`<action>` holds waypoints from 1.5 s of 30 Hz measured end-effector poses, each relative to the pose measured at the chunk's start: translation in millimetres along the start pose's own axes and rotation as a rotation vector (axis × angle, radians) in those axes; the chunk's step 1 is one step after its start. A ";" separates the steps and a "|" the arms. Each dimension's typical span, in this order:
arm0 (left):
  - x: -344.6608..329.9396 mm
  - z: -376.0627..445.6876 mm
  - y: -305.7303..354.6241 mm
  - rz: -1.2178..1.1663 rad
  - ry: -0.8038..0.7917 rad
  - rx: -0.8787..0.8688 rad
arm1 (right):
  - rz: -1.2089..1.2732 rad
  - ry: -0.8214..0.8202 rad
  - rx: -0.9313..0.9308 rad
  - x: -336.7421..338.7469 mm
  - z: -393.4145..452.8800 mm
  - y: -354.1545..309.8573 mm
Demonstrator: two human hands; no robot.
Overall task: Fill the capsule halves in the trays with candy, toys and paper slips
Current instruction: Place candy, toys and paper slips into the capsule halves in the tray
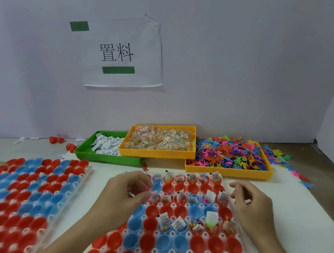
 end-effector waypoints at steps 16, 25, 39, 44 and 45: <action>-16.4 -15.0 -2.5 0.218 -0.225 0.027 | 0.020 0.050 -0.050 3.9 2.4 5.6; -16.3 -15.7 -4.3 0.241 -0.304 -0.014 | 0.015 0.045 -0.068 3.7 3.3 6.1; 2.5 17.5 -15.0 0.275 -0.139 -0.060 | 0.011 0.043 -0.088 3.0 2.2 5.7; 3.4 82.5 -21.8 0.271 -0.020 -0.015 | 0.019 0.036 -0.087 3.6 2.0 3.6; -0.8 95.8 -22.6 0.268 0.009 -0.004 | 0.019 0.034 -0.088 3.4 1.7 3.0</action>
Point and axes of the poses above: each hand's wrist, its own z-axis towards the middle knuckle, its own x-axis out of the back of the hand, y = z × x, the point moved 2 cm from there along z, towards the middle knuckle, and after that the axes turned 15 degrees about -x, right-handed, at the moved point
